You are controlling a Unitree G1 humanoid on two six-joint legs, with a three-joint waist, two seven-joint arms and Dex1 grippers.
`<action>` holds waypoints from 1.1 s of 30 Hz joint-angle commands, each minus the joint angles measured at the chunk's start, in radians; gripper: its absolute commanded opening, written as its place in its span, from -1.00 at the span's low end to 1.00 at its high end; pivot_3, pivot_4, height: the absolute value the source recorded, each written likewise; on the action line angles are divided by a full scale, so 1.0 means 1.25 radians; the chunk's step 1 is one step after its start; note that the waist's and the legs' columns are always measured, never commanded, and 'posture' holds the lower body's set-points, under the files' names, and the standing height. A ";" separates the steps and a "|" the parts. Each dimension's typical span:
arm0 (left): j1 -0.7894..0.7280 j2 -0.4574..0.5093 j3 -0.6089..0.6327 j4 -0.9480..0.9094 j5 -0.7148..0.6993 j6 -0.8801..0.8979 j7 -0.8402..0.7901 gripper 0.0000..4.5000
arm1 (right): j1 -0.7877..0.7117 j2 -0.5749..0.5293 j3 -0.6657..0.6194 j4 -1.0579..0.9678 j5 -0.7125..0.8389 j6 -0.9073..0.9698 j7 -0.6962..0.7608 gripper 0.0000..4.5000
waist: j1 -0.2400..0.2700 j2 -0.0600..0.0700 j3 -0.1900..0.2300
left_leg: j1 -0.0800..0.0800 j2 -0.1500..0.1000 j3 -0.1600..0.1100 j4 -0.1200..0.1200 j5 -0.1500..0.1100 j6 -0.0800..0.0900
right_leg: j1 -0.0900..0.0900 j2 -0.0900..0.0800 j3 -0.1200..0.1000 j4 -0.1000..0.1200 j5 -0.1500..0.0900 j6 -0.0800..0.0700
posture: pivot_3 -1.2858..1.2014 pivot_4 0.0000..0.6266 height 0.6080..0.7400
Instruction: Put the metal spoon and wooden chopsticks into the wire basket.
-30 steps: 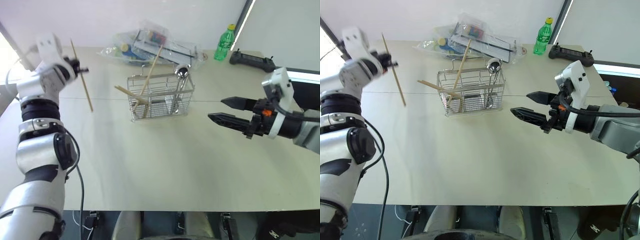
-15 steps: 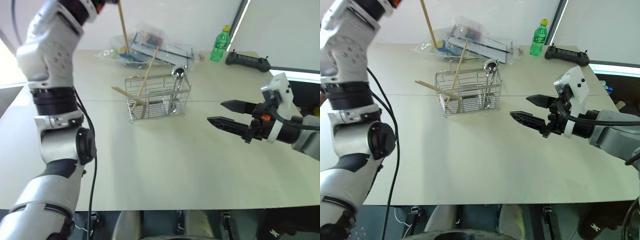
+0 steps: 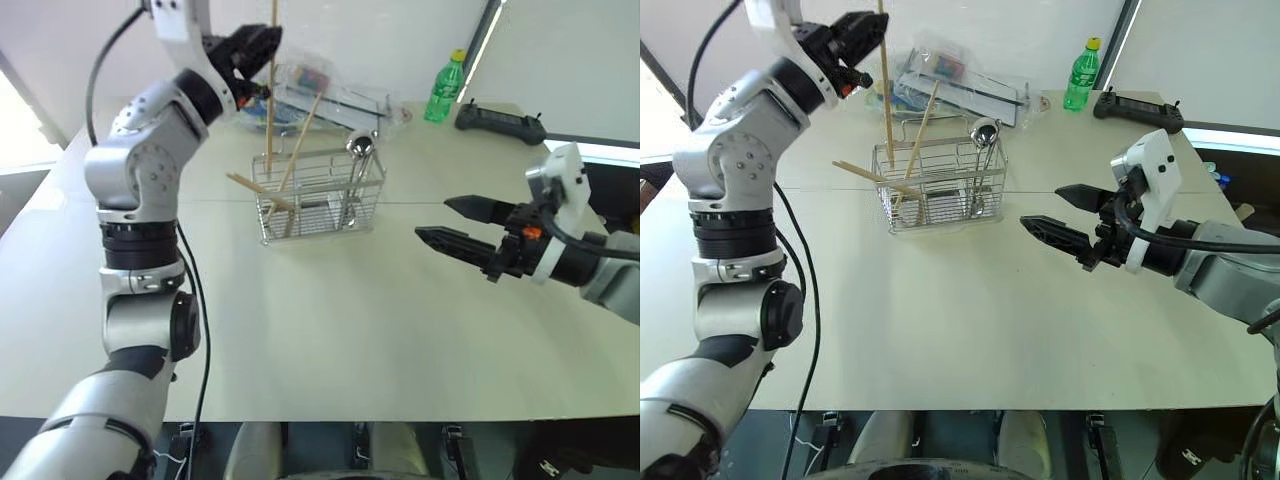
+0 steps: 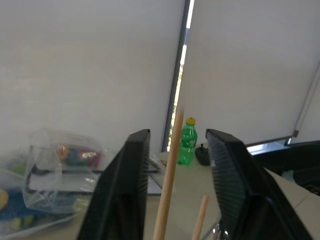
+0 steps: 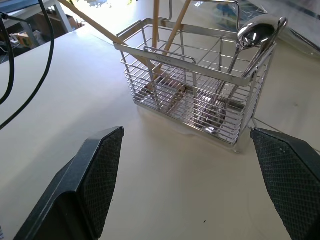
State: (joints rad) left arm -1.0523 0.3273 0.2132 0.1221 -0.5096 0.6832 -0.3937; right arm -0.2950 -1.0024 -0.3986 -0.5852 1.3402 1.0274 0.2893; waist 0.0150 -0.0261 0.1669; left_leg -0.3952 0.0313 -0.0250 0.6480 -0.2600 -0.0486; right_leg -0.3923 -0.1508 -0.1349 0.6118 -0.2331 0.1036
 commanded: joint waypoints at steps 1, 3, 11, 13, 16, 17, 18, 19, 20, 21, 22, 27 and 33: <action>-0.004 -0.005 0.030 -0.052 -0.034 0.018 0.025 0.59 | -0.016 0.000 -0.011 -0.004 0.005 -0.021 0.000 0.85 | 0.000 0.000 0.000 | 0.000 0.000 0.000 0.000 0.000 0.000 | 0.000 0.000 0.000 0.000 0.000 0.000 | 0.03 -0.52 0.02; -0.002 -0.007 0.041 -0.060 -0.048 0.030 0.040 0.96 | -0.020 0.000 -0.007 0.000 0.002 -0.023 0.002 0.85 | 0.000 0.000 0.000 | 0.000 0.000 0.000 0.000 0.000 0.000 | 0.000 0.000 0.000 0.000 0.000 0.000 | 0.03 -0.52 0.02; -0.025 0.022 0.064 -0.071 -0.063 0.037 0.074 0.96 | -0.036 -0.004 0.012 0.017 -0.024 -0.029 0.026 0.85 | 0.000 0.000 0.000 | 0.000 0.000 0.000 0.000 0.000 0.000 | 0.000 0.000 0.000 0.000 0.000 0.000 | 0.03 -0.52 0.02; -0.046 0.067 0.052 -0.065 -0.050 0.025 0.043 0.96 | -0.043 -0.013 0.015 0.026 -0.046 -0.032 0.047 0.85 | 0.000 0.000 0.000 | 0.000 0.000 0.000 0.000 0.000 0.000 | 0.000 0.000 0.000 0.000 0.000 0.000 | 0.03 -0.52 0.02; -0.048 0.206 -0.003 -0.062 -0.045 0.068 -0.101 0.96 | -0.057 -0.040 0.009 0.054 -0.088 -0.041 0.102 0.85 | -0.003 0.000 0.000 | -0.001 0.000 0.000 0.000 0.000 0.000 | -0.001 0.000 0.000 0.000 0.000 0.000 | 0.03 -0.52 0.02; -0.033 0.258 -0.025 -0.070 -0.045 0.068 -0.172 0.96 | -0.063 -0.047 0.007 0.065 -0.099 -0.043 0.120 0.85 | -0.006 0.001 0.000 | -0.001 0.000 0.001 -0.001 0.000 0.000 | -0.002 0.000 0.000 0.000 0.000 0.000 | 0.03 -0.52 0.02; -0.003 0.323 -0.050 -0.083 -0.046 0.068 -0.257 0.96 | -0.067 -0.055 0.005 0.074 -0.109 -0.046 0.139 0.85 | -0.006 0.002 0.000 | -0.001 0.000 0.001 -0.001 0.000 0.000 | -0.003 0.000 0.001 0.000 0.000 0.000 | 0.03 -0.52 0.02; 0.028 0.376 -0.067 -0.093 -0.042 0.054 -0.325 0.96 | -0.069 -0.060 0.005 0.080 -0.118 -0.050 0.156 0.85 | -0.008 0.003 0.000 | -0.001 0.000 0.001 -0.002 0.000 0.000 | -0.003 0.000 0.001 0.000 0.000 0.000 | 0.03 -0.52 0.02; 0.064 0.433 -0.082 -0.097 -0.031 0.036 -0.390 0.96 | -0.070 -0.065 0.007 0.086 -0.132 -0.055 0.173 0.85 | -0.008 0.005 0.000 | -0.001 0.000 0.002 -0.002 0.000 0.000 | -0.004 0.000 0.001 0.000 0.000 -0.001 | 0.03 -0.52 0.02; 0.094 0.480 -0.092 -0.095 -0.024 0.029 -0.438 0.96 | -0.070 -0.066 0.010 0.090 -0.146 -0.061 0.187 0.85 | -0.006 0.005 0.000 | 0.000 0.000 0.002 -0.003 0.000 0.000 | -0.004 0.000 0.001 0.000 -0.001 -0.001 | 0.03 -0.52 0.02; 0.127 0.527 -0.096 -0.092 -0.018 0.027 -0.480 0.96 | -0.071 -0.064 0.016 0.094 -0.159 -0.066 0.194 0.85 | -0.004 0.005 0.000 | 0.000 0.000 0.002 -0.003 0.000 0.000 | -0.003 0.000 0.001 0.000 -0.001 -0.002 | 0.03 -0.52 0.02; 0.282 0.675 -0.079 -0.130 0.023 -0.030 -0.600 0.96 | -0.072 -0.038 0.028 0.097 -0.195 -0.083 0.216 0.85 | 0.000 0.004 0.001 | -0.006 0.001 0.002 -0.001 0.000 0.000 | -0.008 0.000 0.001 0.000 -0.002 -0.004 | 0.03 -0.52 0.02; 0.450 0.750 0.000 -0.216 0.007 -0.037 -0.672 0.96 | -0.072 -0.009 0.051 0.089 -0.222 -0.088 0.236 0.85 | -0.001 0.005 0.001 | -0.009 0.000 0.002 -0.001 0.000 0.000 | -0.011 0.000 0.001 0.000 -0.002 -0.004 | 0.03 -0.52 0.02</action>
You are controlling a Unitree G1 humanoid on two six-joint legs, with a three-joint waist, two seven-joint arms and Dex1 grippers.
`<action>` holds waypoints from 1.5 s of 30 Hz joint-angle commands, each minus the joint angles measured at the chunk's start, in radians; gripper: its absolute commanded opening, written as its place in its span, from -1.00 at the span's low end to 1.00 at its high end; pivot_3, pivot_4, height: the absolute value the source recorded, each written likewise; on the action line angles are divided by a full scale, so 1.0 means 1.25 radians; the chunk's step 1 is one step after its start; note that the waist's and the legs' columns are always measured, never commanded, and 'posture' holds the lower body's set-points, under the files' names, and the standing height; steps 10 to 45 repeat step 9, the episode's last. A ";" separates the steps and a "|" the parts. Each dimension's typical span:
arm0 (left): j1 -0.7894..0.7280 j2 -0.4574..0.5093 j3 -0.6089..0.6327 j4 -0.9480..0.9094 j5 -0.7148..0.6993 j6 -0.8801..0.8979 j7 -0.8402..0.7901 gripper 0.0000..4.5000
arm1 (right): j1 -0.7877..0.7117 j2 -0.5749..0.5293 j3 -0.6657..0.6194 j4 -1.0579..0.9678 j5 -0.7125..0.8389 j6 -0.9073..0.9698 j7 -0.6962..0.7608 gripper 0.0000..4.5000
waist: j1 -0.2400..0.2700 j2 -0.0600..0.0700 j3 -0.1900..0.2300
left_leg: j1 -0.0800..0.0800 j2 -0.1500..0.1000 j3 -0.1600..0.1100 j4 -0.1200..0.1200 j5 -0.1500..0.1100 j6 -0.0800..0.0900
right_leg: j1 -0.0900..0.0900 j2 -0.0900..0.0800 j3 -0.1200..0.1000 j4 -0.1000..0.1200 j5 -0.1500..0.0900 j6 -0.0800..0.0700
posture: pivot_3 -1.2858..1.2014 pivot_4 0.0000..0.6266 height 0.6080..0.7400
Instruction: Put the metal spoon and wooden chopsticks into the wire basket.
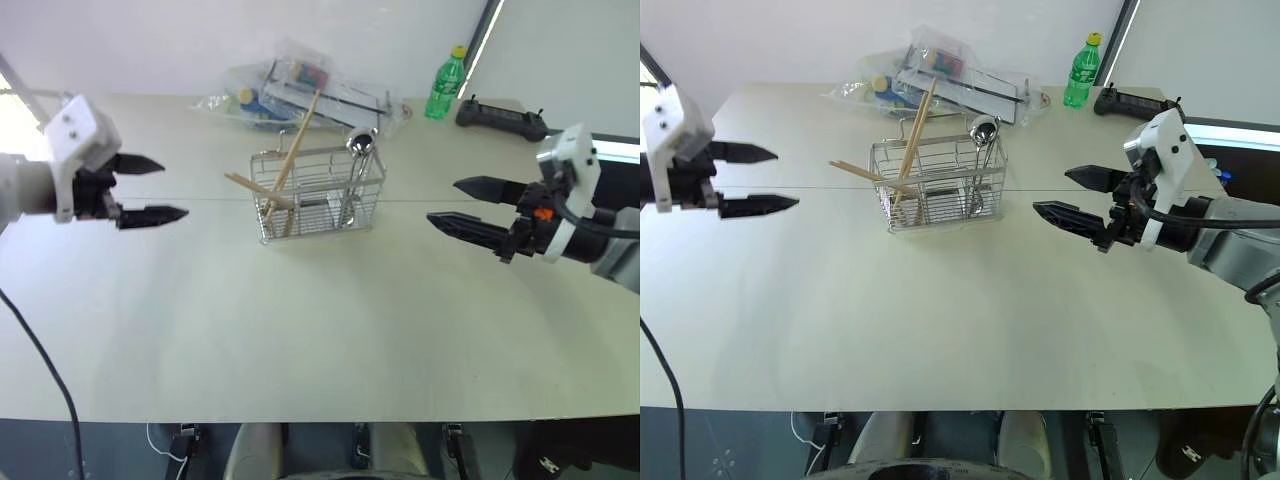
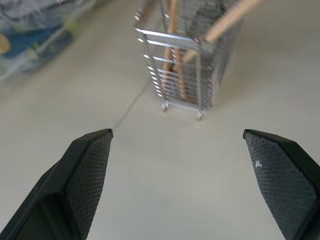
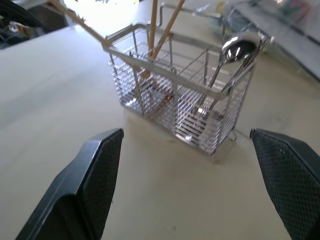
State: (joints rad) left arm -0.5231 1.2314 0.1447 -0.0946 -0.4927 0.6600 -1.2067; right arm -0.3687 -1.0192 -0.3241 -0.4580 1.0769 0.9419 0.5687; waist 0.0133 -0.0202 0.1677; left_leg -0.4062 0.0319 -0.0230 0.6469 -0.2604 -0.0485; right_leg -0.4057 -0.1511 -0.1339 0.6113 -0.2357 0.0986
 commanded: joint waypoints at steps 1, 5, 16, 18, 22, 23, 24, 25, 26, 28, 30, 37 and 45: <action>0.040 0.026 0.065 -0.052 -0.011 -0.011 -0.020 0.96 | -0.018 0.006 -0.004 -0.012 -0.015 -0.019 0.017 0.85 | 0.001 0.001 0.000 | 0.000 0.000 0.000 0.000 0.000 0.000 | 0.000 0.000 0.000 0.000 0.000 0.001 | 0.03 -0.52 0.02; 0.069 0.017 0.085 -0.081 -0.019 0.000 -0.010 0.96 | -0.049 0.015 0.010 -0.001 -0.019 -0.009 0.023 0.85 | -0.001 0.001 0.001 | 0.000 0.000 -0.001 -0.001 0.000 0.000 | -0.001 0.001 0.000 0.001 0.001 0.002 | 0.03 -0.52 0.02; 0.067 0.003 0.089 -0.091 -0.019 0.002 0.017 0.96 | -0.062 0.023 0.018 0.005 -0.027 -0.006 0.025 0.85 | -0.001 0.001 0.000 | 0.000 0.000 0.000 0.000 0.000 0.000 | -0.001 0.001 0.000 0.001 0.001 0.002 | 0.03 -0.52 0.02; 0.067 0.003 0.089 -0.091 -0.019 0.002 0.017 0.96 | -0.062 0.023 0.018 0.005 -0.027 -0.006 0.025 0.85 | -0.001 0.001 0.000 | 0.000 0.000 0.000 0.000 0.000 0.000 | -0.001 0.001 0.000 0.001 0.001 0.002 | 0.03 -0.52 0.02; 0.067 0.003 0.089 -0.091 -0.019 0.002 0.017 0.96 | -0.062 0.023 0.018 0.005 -0.027 -0.006 0.025 0.85 | -0.001 0.001 0.000 | 0.000 0.000 0.000 0.000 0.000 0.000 | -0.001 0.001 0.000 0.001 0.001 0.002 | 0.03 -0.52 0.02; 0.067 0.003 0.089 -0.091 -0.019 0.002 0.017 0.96 | -0.062 0.023 0.018 0.005 -0.027 -0.006 0.025 0.85 | -0.001 0.001 0.000 | 0.000 0.000 0.000 0.000 0.000 0.000 | -0.001 0.001 0.000 0.001 0.001 0.002 | 0.03 -0.52 0.02; 0.067 0.003 0.089 -0.091 -0.019 0.002 0.017 0.96 | -0.062 0.023 0.018 0.005 -0.027 -0.006 0.025 0.85 | -0.001 0.001 0.000 | 0.000 0.000 0.000 0.000 0.000 0.000 | -0.001 0.001 0.000 0.001 0.001 0.002 | 0.03 -0.52 0.02; 0.067 0.003 0.089 -0.091 -0.019 0.002 0.017 0.96 | -0.062 0.023 0.018 0.005 -0.027 -0.006 0.025 0.85 | -0.001 0.001 0.000 | 0.000 0.000 0.000 0.000 0.000 0.000 | -0.001 0.001 0.000 0.001 0.001 0.002 | 0.03 -0.52 0.02; 0.067 0.003 0.089 -0.091 -0.019 0.002 0.017 0.96 | -0.062 0.023 0.018 0.005 -0.027 -0.006 0.025 0.85 | -0.001 0.001 0.000 | 0.000 0.000 0.000 0.000 0.000 0.000 | -0.001 0.001 0.000 0.001 0.001 0.002 | 0.03 -0.52 0.02; 0.067 0.003 0.089 -0.091 -0.019 0.002 0.017 0.96 | -0.062 0.023 0.018 0.005 -0.027 -0.006 0.025 0.85 | -0.001 0.001 0.000 | 0.000 0.000 0.000 0.000 0.000 0.000 | -0.001 0.001 0.000 0.001 0.001 0.002 | 0.03 -0.52 0.02; 0.067 0.003 0.089 -0.091 -0.019 0.002 0.017 0.96 | -0.062 0.023 0.018 0.005 -0.027 -0.006 0.025 0.85 | -0.001 0.001 0.000 | 0.000 0.000 0.000 0.000 0.000 0.000 | -0.001 0.001 0.000 0.001 0.001 0.002 | 0.03 -0.52 0.02; 0.067 0.003 0.089 -0.091 -0.019 0.002 0.017 0.96 | -0.062 0.023 0.018 0.005 -0.027 -0.006 0.025 0.85 | -0.001 0.001 0.000 | 0.000 0.000 0.000 0.000 0.000 0.000 | -0.001 0.001 0.000 0.001 0.001 0.002 | 0.03 -0.52 0.02; 0.067 0.003 0.089 -0.091 -0.019 0.002 0.017 0.96 | -0.062 0.023 0.018 0.005 -0.027 -0.006 0.025 0.85 | -0.001 0.001 0.000 | 0.000 0.000 0.000 0.000 0.000 0.000 | -0.001 0.001 0.000 0.001 0.001 0.002 | 0.03 -0.52 0.02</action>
